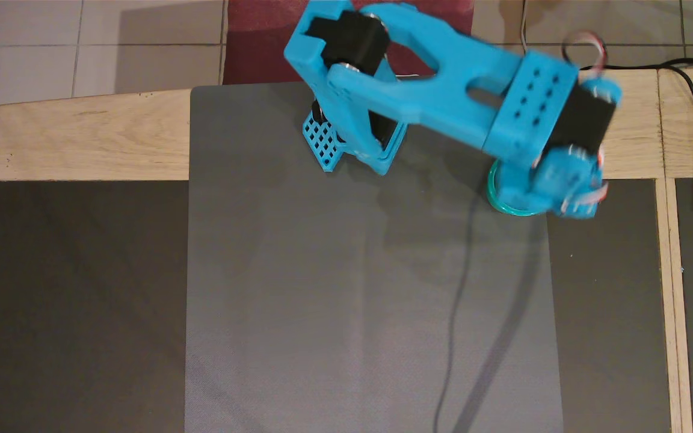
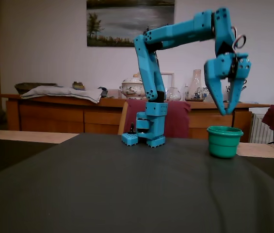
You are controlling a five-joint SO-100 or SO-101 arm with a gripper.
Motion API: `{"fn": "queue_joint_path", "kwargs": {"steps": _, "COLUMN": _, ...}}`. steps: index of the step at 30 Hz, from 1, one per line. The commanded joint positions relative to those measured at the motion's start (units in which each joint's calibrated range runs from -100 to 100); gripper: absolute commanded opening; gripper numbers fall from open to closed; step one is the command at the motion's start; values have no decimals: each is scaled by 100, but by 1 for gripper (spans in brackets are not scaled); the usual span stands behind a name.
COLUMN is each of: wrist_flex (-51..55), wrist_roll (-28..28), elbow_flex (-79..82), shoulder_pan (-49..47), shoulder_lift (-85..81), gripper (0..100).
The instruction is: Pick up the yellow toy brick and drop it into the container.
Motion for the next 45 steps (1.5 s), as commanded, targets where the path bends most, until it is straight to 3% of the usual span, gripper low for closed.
{"fn": "queue_joint_path", "kwargs": {"steps": 1, "wrist_flex": 684, "wrist_roll": -29, "elbow_flex": -1347, "shoulder_pan": 1018, "shoulder_lift": -175, "gripper": 0}}
{"fn": "queue_joint_path", "kwargs": {"steps": 8, "wrist_flex": 968, "wrist_roll": -300, "elbow_flex": -3369, "shoulder_pan": 3207, "shoulder_lift": -225, "gripper": 0}}
{"fn": "queue_joint_path", "kwargs": {"steps": 15, "wrist_flex": 968, "wrist_roll": -321, "elbow_flex": -3125, "shoulder_pan": 4244, "shoulder_lift": -1524, "gripper": 0}}
{"fn": "queue_joint_path", "kwargs": {"steps": 27, "wrist_flex": 968, "wrist_roll": -327, "elbow_flex": 196, "shoulder_pan": 4329, "shoulder_lift": -4290, "gripper": 0}}
{"fn": "queue_joint_path", "kwargs": {"steps": 36, "wrist_flex": -374, "wrist_roll": -321, "elbow_flex": 2904, "shoulder_pan": 5079, "shoulder_lift": -5849, "gripper": 0}}
{"fn": "queue_joint_path", "kwargs": {"steps": 45, "wrist_flex": -729, "wrist_roll": -321, "elbow_flex": 4790, "shoulder_pan": 4994, "shoulder_lift": -7131, "gripper": 0}}
